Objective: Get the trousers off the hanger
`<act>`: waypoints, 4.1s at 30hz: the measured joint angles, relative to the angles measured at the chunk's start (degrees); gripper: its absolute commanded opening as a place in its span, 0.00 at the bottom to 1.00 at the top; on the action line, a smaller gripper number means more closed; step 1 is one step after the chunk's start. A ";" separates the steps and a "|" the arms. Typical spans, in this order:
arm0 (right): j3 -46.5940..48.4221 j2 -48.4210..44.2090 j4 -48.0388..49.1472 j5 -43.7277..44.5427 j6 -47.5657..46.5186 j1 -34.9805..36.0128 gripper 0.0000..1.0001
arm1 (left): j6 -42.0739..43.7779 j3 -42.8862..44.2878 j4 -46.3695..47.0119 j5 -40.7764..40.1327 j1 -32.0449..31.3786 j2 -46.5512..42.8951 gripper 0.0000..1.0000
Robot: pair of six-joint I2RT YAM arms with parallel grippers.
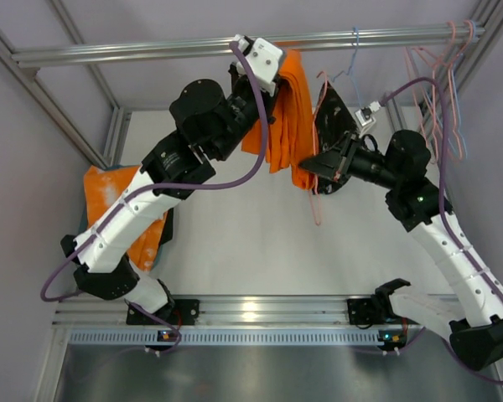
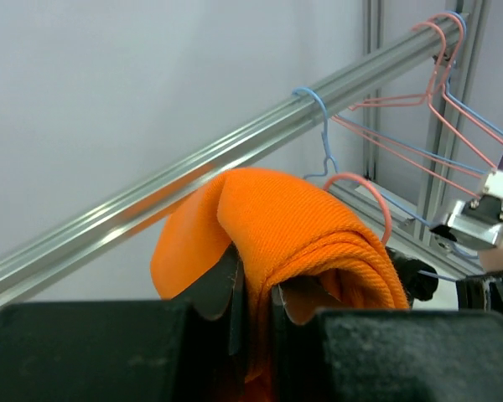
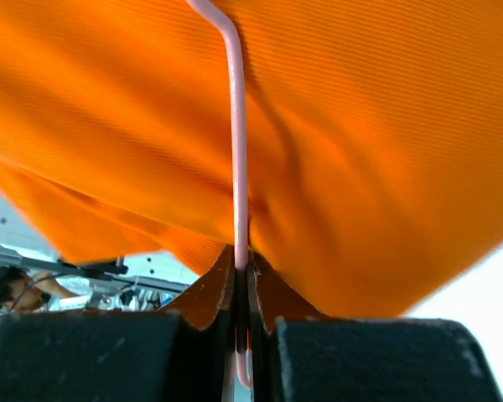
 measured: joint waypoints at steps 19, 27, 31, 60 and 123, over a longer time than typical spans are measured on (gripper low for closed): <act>-7.91 -0.31 -6.54 -2.05 -9.29 -0.09 0.00 | -10.45 -4.55 -2.54 3.93 24.63 -11.15 0.00; -7.28 -0.57 -9.35 -3.58 -13.42 -0.09 0.00 | -16.76 -13.00 -5.95 2.05 44.44 -30.45 0.00; -5.35 -1.14 -12.63 -4.07 -15.96 -0.09 0.00 | -17.40 -16.35 -6.08 -3.96 54.62 -39.91 0.00; 2.10 -1.49 -23.10 -6.56 -25.79 -0.09 0.00 | 6.19 -54.29 -14.82 -22.95 65.90 -74.66 0.00; 29.83 25.03 -39.34 -27.76 -35.60 26.45 0.00 | -0.11 -57.09 -5.40 89.33 65.85 -49.83 0.73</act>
